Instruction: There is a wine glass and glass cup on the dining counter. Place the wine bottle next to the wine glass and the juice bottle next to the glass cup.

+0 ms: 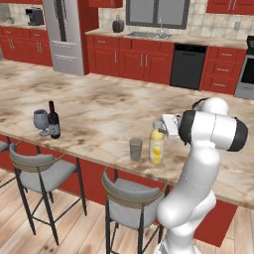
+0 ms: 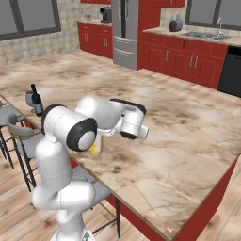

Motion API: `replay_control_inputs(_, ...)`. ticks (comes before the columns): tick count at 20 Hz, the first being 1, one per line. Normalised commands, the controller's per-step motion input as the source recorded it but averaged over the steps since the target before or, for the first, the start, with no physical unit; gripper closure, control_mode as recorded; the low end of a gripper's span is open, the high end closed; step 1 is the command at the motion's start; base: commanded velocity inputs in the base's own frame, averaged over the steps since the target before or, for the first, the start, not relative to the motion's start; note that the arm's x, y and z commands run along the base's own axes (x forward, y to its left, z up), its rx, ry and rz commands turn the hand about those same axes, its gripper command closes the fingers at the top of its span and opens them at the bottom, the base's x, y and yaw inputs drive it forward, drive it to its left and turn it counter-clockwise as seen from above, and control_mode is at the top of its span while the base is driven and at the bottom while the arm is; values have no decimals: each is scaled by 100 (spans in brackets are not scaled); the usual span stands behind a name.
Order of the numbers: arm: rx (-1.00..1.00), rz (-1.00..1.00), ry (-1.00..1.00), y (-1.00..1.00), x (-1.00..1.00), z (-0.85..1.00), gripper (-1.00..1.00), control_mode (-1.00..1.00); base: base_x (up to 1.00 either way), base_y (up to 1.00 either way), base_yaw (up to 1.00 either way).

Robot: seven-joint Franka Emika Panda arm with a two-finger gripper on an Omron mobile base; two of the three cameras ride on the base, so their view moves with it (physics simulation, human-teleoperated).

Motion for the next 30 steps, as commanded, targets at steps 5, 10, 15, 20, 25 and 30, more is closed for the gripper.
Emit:
replay_control_inputs(5,0,0,-3,5,22,-18,100,-100,0,0,0)
replay_control_inputs(10,0,0,-9,16,0,-16,100,-100,0,0,0)
replay_control_inputs(15,-1,0,-12,17,-6,-8,100,-100,0,0,0)
replay_control_inputs(20,0,0,-11,19,-16,-3,100,-100,0,0,0)
replay_control_inputs(25,0,-4,-10,11,-10,0,100,-100,0,0,0)
replay_control_inputs(30,-3,-5,-12,5,-1,0,100,-100,0,0,0)
